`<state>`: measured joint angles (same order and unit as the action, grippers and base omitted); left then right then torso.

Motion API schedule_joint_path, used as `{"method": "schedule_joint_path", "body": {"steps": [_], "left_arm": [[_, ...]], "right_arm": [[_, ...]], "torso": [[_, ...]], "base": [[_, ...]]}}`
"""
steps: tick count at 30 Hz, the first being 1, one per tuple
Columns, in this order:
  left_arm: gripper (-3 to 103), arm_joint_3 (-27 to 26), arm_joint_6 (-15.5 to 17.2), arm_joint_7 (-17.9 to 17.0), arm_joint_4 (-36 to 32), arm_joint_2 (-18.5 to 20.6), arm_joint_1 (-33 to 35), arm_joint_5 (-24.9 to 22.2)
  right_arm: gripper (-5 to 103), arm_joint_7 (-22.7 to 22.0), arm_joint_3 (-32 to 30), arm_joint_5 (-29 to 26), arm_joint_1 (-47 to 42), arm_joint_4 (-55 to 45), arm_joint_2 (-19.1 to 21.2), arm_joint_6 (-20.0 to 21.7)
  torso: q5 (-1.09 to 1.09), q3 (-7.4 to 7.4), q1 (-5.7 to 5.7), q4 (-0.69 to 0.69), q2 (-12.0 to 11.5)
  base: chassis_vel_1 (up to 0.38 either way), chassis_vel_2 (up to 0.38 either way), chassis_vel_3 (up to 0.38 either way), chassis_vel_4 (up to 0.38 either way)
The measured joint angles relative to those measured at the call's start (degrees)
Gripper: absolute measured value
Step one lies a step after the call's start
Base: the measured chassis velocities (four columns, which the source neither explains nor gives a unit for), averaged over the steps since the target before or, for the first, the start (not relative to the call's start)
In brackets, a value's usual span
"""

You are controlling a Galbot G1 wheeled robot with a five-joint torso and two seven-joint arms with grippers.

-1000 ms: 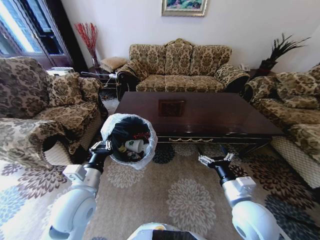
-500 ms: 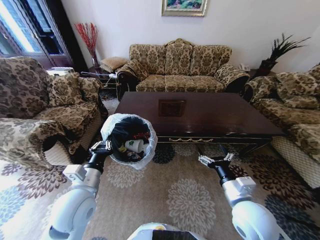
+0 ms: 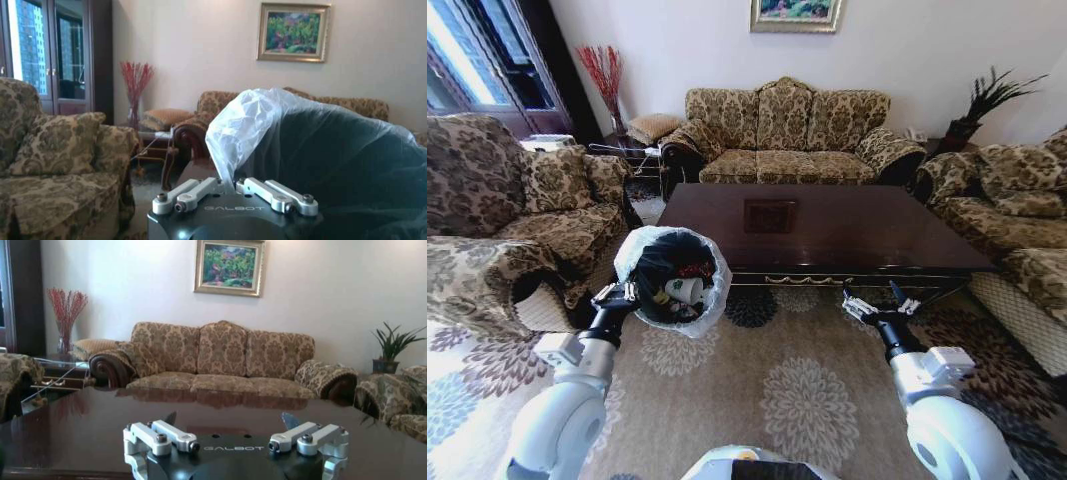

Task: Move to the front of the table and place the trash on the table into the trash bin.

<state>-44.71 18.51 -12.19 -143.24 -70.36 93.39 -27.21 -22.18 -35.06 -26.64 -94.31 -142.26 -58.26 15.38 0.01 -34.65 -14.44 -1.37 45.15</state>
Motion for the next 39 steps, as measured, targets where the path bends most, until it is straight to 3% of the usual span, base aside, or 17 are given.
{"method": "schedule_joint_path", "body": {"steps": [26,29,31,39], "left_arm": [[3,0.11,1.18,-1.77,2.06,-1.19,-0.83,0.14],[3,0.03,3.94,-6.61,6.3,-2.31,-1.94,-0.9],[3,-0.13,4.78,-8.08,8.47,-2.75,-2.32,-1.58],[3,-0.98,0.94,-9.11,25.18,-3.94,-5.22,-2.29]], "right_arm": [[100,0.81,-0.8,-0.52,0.02,1.33,-1.49,-1.19],[100,1.05,-0.59,-0.14,-0.05,1.62,-1.96,-1.41],[100,1.14,-0.55,0.04,-0.12,1.72,-2.12,-1.54],[100,1.63,-0.5,0.49,-0.64,2.29,-2.62,-2.01]], "torso": [[0.01,0.61,0.45,0.0,-1.06],[0.0,0.62,0.47,0.01,-1.08],[0.0,0.62,0.47,0.01,-1.08],[-0.02,0.61,0.46,0.01,-1.07]], "base": [[0.0,0.0,0.0,0.0],[0.0,0.0,0.0,0.0],[0.0,0.0,0.0,0.0],[0.0,0.0,0.0,0.0]]}}
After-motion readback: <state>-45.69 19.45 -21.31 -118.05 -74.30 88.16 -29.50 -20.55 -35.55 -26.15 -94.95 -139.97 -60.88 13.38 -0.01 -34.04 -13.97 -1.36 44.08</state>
